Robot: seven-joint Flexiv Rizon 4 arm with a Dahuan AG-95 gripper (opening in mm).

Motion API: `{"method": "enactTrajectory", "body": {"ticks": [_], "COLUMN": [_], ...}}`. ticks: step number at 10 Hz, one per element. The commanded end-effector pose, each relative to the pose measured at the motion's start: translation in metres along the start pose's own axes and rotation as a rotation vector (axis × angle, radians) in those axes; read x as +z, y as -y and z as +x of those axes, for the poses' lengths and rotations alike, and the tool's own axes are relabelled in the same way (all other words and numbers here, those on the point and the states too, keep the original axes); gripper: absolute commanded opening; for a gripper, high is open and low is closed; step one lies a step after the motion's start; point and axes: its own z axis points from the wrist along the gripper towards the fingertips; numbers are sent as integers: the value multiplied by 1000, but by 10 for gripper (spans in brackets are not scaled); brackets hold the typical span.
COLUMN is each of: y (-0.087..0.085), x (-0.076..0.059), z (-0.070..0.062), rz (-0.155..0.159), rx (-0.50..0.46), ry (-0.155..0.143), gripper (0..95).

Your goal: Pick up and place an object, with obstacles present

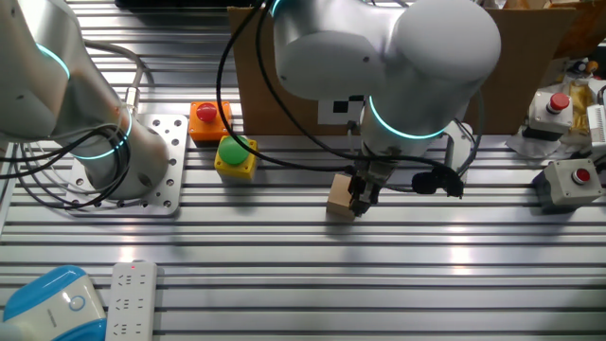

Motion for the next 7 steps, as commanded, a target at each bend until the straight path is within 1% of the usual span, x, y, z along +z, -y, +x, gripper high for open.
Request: {"method": "enactTrajectory", "body": {"ticks": [1, 2, 3, 7], "y": [0, 0, 0, 0], "x": [0, 0, 0, 1], "z": [0, 0, 0, 0], "rz": [-4, -3, -4, -7], "rx": [2, 1, 1, -7], "ry": [-1, -10, -10, -17], "gripper": [570, 570, 760, 760]}}
